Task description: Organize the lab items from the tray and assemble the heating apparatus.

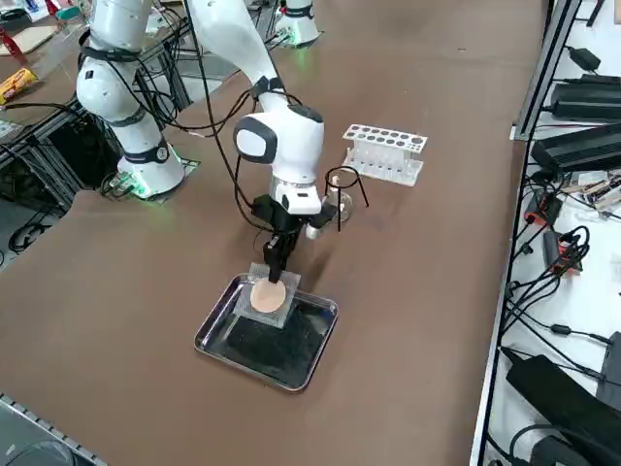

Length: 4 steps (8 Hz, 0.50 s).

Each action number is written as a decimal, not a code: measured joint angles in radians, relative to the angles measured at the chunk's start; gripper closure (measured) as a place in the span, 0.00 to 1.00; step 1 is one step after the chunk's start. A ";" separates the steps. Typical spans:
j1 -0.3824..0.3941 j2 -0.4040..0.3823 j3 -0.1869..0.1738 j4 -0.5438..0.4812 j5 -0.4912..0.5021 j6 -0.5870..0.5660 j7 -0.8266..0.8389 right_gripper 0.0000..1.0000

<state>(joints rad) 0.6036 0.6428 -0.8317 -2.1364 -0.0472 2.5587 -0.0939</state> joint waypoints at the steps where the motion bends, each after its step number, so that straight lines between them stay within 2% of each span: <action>1: 0.000 0.000 0.000 0.008 0.001 0.000 0.000 0.84; 4: 0.000 0.000 0.001 0.029 0.001 -0.003 0.000 0.89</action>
<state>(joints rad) 0.6040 0.6427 -0.8309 -2.1075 -0.0459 2.5558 -0.0939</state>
